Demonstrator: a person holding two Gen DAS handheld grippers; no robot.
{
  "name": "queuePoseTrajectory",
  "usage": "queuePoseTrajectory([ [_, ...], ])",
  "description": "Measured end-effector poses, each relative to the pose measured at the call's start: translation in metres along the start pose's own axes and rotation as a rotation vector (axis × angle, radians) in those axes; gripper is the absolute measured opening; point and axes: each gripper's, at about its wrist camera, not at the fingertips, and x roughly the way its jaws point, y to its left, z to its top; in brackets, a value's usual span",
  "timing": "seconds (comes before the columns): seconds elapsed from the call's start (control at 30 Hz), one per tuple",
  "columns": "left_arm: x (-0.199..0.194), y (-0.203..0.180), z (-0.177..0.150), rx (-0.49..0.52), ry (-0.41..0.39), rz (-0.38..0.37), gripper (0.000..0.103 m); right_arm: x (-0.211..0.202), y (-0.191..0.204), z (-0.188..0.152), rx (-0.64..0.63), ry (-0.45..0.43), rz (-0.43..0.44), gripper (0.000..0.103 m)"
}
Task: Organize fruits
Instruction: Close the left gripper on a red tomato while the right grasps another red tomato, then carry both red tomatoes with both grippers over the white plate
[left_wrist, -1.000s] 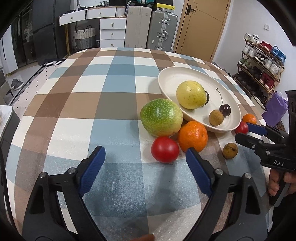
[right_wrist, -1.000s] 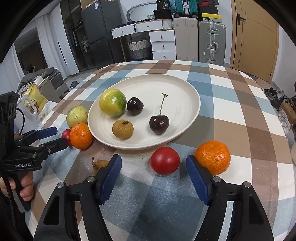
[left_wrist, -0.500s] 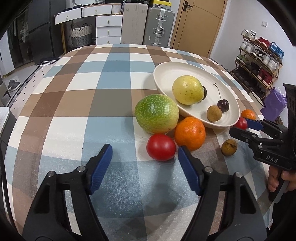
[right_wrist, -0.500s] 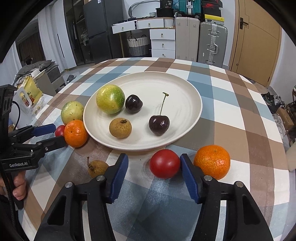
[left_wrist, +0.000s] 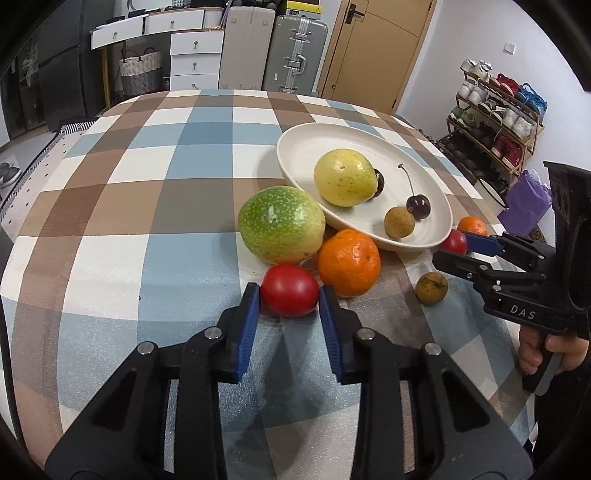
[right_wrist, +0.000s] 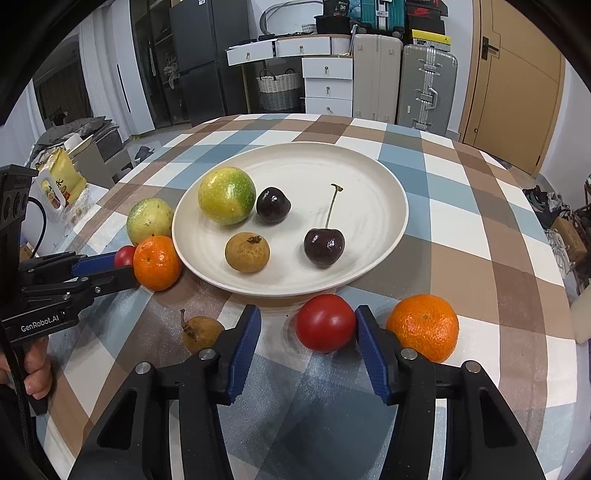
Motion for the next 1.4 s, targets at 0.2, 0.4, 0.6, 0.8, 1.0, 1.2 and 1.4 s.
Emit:
queuePoseTrajectory([
  [0.2,-0.003,0.001,-0.001,-0.001,-0.011,-0.011,0.030,-0.001,0.002,0.000,-0.013,0.002,-0.012,0.048],
  [0.4,-0.007,0.001,-0.001,-0.001,-0.022,-0.011,0.030,0.001,0.001,-0.002,-0.010,0.003,-0.024,0.042],
  [0.6,-0.019,0.001,0.000,-0.001,-0.048,-0.029,0.030,0.003,-0.003,-0.004,0.011,0.010,-0.003,0.038],
  [0.8,-0.030,0.002,0.002,-0.006,-0.070,-0.033,0.030,0.002,-0.005,-0.004,0.018,0.000,-0.005,0.032],
  [1.0,-0.039,0.001,0.005,-0.005,-0.092,-0.029,0.030,-0.005,-0.002,-0.006,0.011,-0.022,0.008,0.032],
  [1.2,-0.045,-0.005,0.007,0.007,-0.114,-0.029,0.030,-0.018,0.004,-0.007,0.002,-0.055,0.028,0.032],
  [1.4,-0.050,-0.011,0.008,0.016,-0.133,-0.028,0.030,-0.036,0.004,-0.002,0.030,-0.113,0.068,0.032],
])
